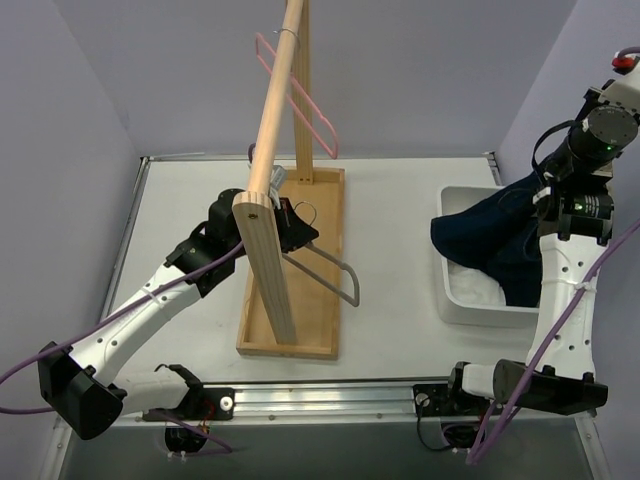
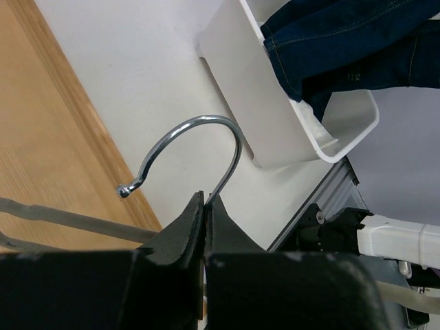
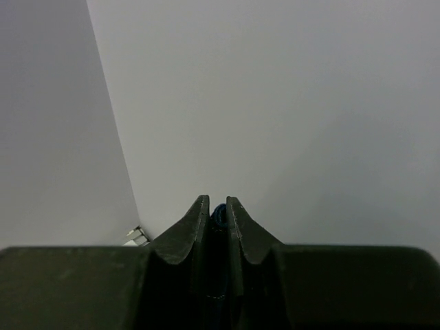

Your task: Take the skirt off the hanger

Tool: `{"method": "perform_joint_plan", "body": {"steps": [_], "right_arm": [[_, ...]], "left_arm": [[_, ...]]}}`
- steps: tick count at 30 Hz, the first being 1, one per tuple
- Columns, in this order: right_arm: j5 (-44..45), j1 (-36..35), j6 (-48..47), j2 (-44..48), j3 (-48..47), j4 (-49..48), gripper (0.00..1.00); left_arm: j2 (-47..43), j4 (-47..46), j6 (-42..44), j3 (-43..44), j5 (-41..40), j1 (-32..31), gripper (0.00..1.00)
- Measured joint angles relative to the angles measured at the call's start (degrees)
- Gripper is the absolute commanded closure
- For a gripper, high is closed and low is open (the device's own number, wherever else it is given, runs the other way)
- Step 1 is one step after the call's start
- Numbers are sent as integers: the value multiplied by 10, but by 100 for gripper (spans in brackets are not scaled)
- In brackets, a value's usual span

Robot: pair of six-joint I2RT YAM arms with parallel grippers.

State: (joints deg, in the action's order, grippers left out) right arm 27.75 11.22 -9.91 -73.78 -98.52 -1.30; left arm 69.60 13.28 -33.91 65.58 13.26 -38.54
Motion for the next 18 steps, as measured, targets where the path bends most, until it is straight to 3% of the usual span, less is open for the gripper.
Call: {"method": "perform_joint_plan", "body": {"steps": [3,9,18], "right_arm": [[-16,0,33,25,52,2,100],[-32,0,144,109,249,39,100],[-83,1,329,145,473,93,100]], "left_arm": [[5,14,11,3,-8,0,98],[40,45,30,30,-15,4,98],[71,83,48,68,-31,5,98]]}}
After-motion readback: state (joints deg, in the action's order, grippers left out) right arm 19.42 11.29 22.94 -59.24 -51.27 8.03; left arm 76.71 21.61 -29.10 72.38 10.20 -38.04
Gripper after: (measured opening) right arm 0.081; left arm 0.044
